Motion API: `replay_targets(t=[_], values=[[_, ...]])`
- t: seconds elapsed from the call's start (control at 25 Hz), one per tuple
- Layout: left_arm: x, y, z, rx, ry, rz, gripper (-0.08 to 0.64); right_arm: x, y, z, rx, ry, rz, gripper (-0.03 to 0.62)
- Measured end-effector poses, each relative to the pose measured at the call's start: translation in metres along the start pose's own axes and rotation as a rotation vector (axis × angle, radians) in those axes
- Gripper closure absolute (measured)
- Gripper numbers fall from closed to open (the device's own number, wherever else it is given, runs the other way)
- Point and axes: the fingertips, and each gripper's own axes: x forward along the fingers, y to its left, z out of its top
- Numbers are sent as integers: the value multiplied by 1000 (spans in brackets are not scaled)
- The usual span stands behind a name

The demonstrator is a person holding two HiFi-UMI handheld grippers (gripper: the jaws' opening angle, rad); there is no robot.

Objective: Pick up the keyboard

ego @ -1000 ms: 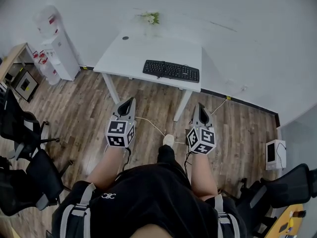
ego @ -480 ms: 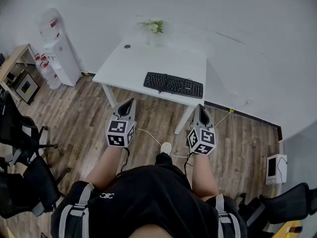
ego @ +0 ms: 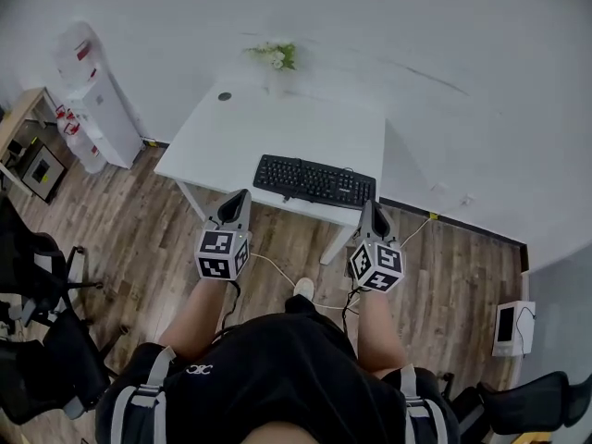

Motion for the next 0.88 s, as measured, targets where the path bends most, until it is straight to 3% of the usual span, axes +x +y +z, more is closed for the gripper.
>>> replay_targets(t=[0.52,0.88], values=[[176,-2,22,-19,50,-2,551,143,-93,7,23,39,-31,588],[241,3,24,-33,96,15,551,208,-118,3,51,73,-12,588]])
